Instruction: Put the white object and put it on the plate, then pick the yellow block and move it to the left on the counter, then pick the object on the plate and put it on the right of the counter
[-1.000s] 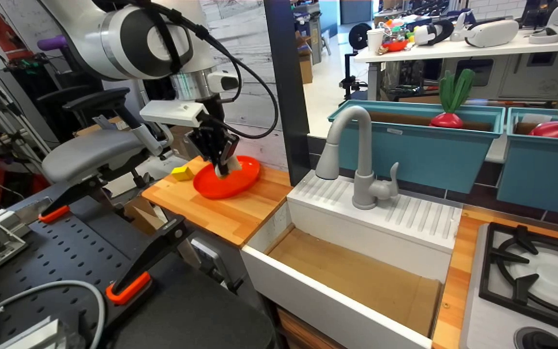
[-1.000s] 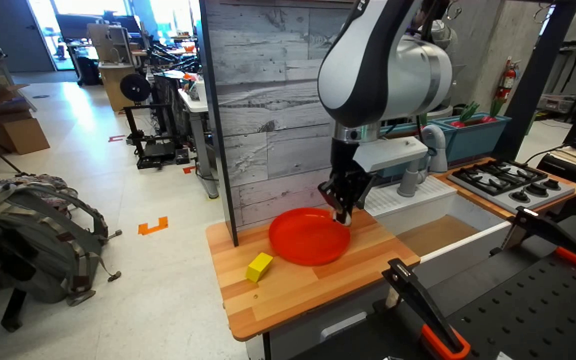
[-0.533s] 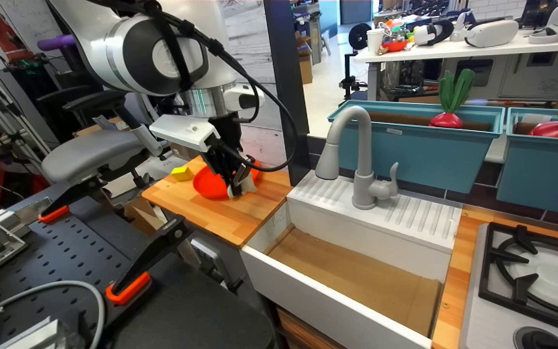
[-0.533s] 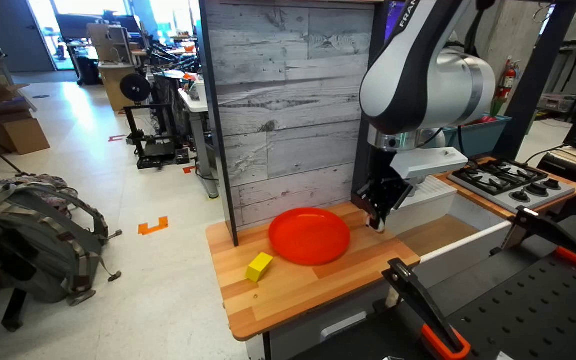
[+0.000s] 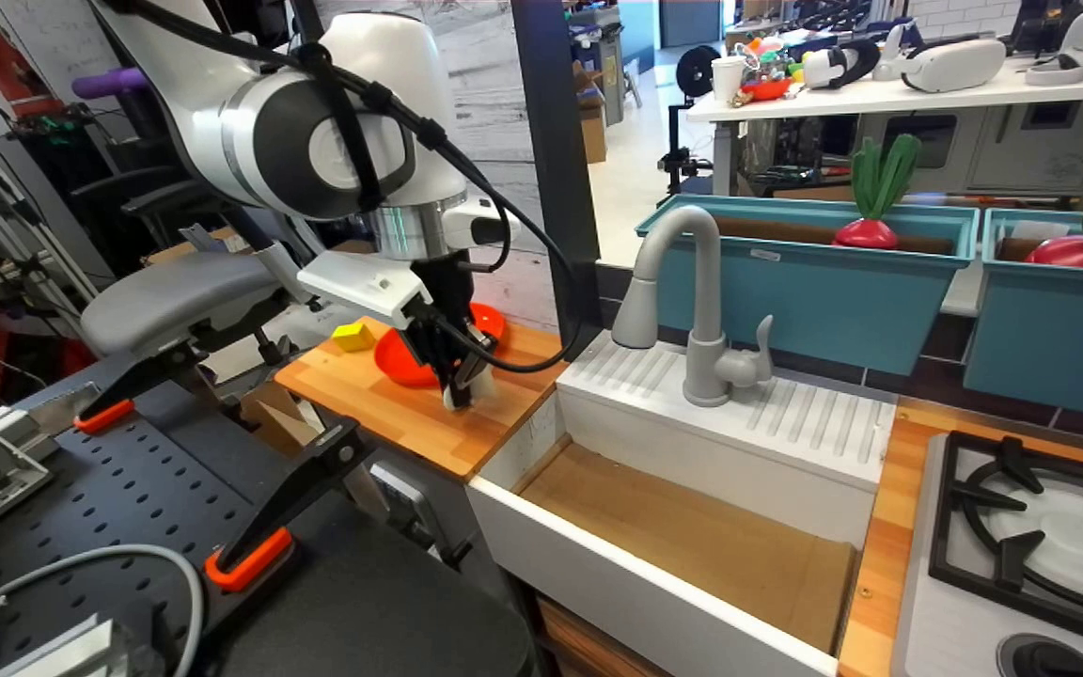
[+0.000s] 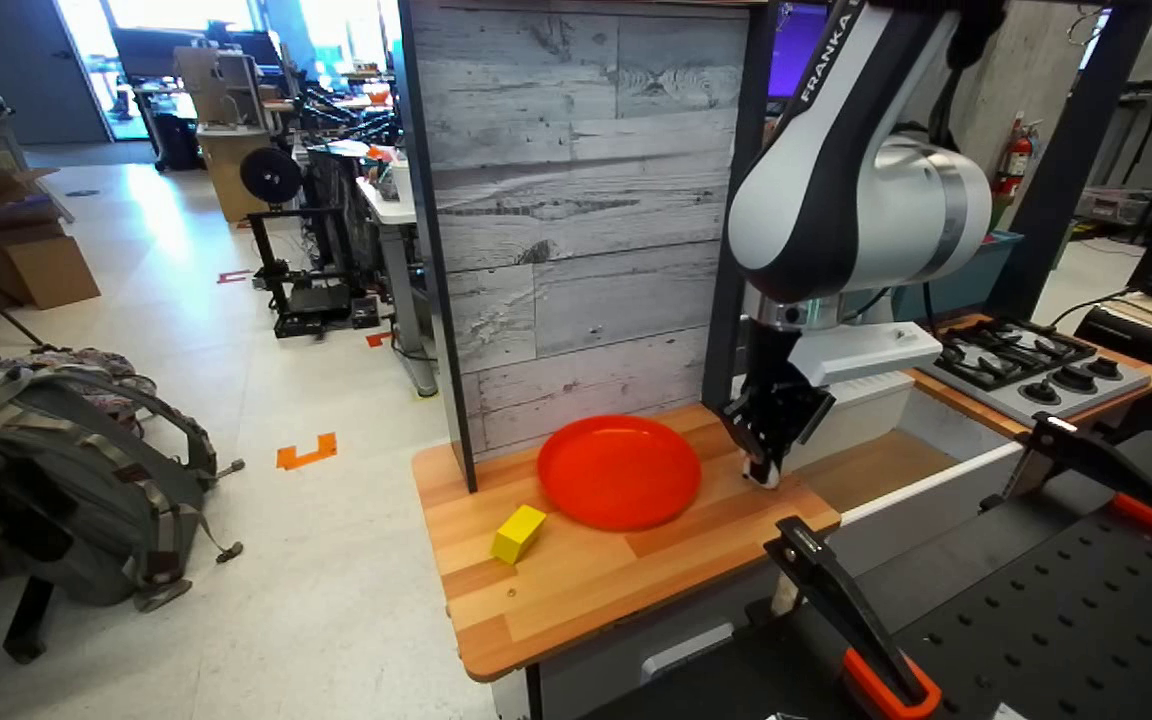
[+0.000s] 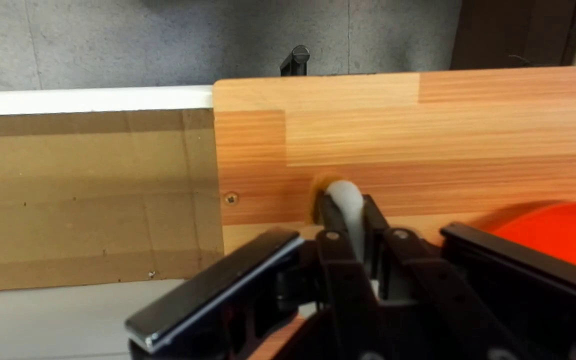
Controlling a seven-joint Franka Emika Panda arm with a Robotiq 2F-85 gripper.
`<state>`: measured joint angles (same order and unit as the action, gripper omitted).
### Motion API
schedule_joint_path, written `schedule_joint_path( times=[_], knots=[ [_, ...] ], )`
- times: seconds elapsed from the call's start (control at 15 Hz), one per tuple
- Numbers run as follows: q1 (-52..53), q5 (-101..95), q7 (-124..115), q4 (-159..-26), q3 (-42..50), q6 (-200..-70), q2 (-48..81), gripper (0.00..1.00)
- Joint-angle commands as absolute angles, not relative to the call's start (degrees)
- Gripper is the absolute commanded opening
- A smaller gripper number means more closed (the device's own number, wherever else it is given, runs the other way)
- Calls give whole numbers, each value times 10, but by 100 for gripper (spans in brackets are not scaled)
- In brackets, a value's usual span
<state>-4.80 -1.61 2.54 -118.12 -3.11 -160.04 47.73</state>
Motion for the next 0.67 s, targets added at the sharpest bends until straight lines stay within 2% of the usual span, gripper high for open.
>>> schedule_joint_path(
  times=[0.0,0.07,0.13,0.6],
  knots=[
    [-47,-3,26,-1165,-29,-1609,494,11],
    [-48,-3,27,-1162,-29,-1603,496,37],
    [-50,-2,28,-1162,-32,-1600,495,38],
    [-61,-3,48,-1194,-51,-1613,462,88]
  ],
)
